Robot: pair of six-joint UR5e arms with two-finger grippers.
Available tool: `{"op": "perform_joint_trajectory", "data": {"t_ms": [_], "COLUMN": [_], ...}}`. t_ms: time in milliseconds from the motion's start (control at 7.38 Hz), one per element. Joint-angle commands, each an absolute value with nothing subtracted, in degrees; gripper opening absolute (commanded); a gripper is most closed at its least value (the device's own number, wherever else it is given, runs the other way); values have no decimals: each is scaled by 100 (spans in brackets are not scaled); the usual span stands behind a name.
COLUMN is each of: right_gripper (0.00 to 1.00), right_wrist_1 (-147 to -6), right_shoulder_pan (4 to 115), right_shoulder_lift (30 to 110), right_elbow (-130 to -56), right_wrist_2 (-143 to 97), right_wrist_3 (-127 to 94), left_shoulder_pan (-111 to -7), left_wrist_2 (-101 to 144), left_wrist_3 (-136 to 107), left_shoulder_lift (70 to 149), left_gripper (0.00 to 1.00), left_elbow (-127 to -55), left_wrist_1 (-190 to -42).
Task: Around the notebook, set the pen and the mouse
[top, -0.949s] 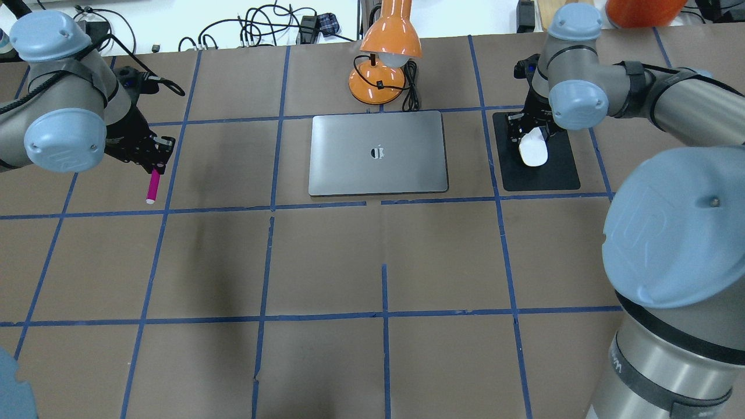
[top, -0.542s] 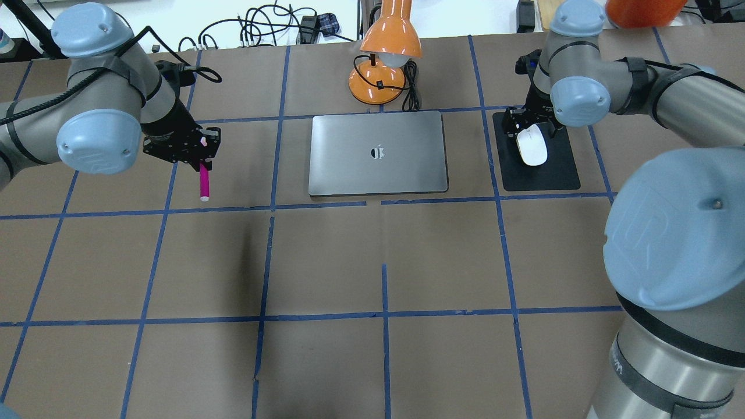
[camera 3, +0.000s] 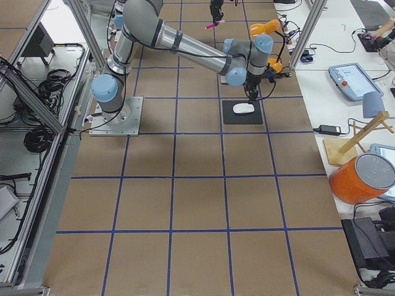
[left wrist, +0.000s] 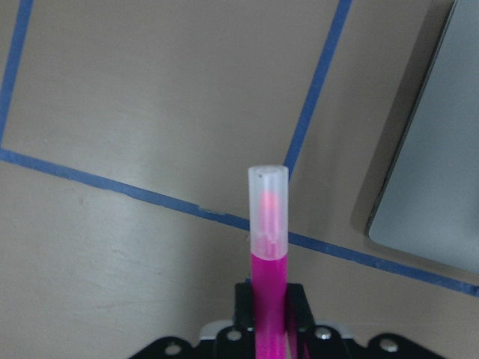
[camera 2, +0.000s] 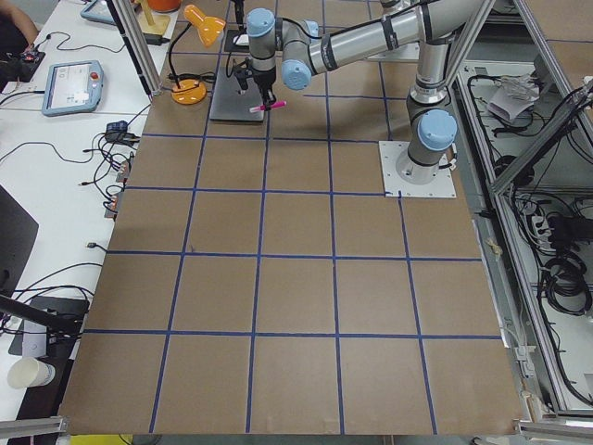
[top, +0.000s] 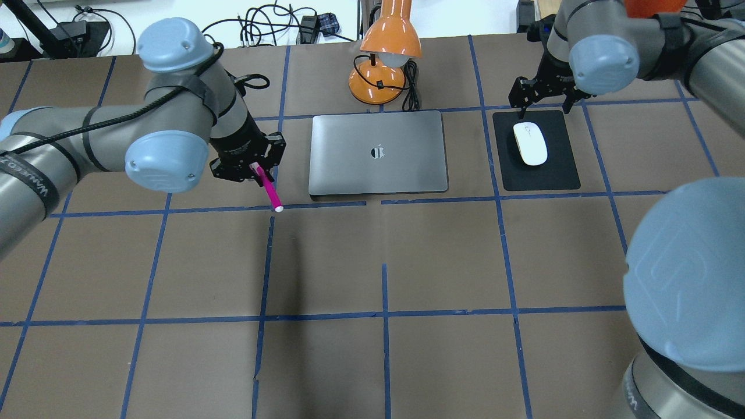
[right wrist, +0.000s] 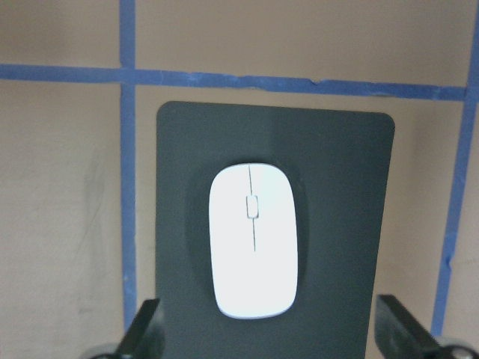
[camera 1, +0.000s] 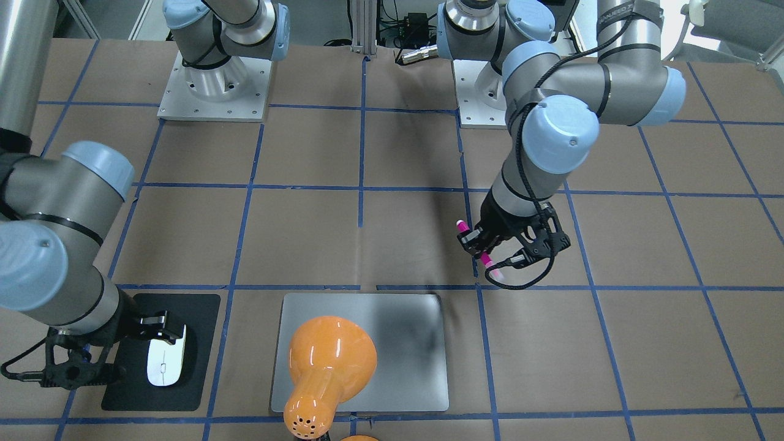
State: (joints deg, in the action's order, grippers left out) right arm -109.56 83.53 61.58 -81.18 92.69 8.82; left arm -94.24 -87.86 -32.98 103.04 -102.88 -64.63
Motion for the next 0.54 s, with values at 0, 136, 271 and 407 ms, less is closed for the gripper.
{"op": "perform_joint_trajectory", "data": {"t_ms": [0,136,271,407], "right_gripper": [100,100,100,100], "right_wrist_1": [-9499,-9162,-9019,-8948], "right_shoulder_pan": [8541,8804,8981,8982], "right_shoulder_lift": [7307,7739,7969,8172], "right_elbow": [-7902,-7980,-8059,-8155], "right_wrist_2": [9202,9211,9202,9002], "right_wrist_3": [546,214,141,219], "left_shoulder_pan": [-10062,-10220,-10335,-10458], "left_wrist_2": [-8772,-8624,-8335,-8323], "left_wrist_3": [-5039,-5724,-6409,-6590], "left_shoulder_lift": [10423,10450,10468,10529], "left_gripper": [0,0,0,0], "left_elbow": [-10362,-10423,-10502,-10573], "left_wrist_1": [-6416,-6416,-6425,-6442]}}
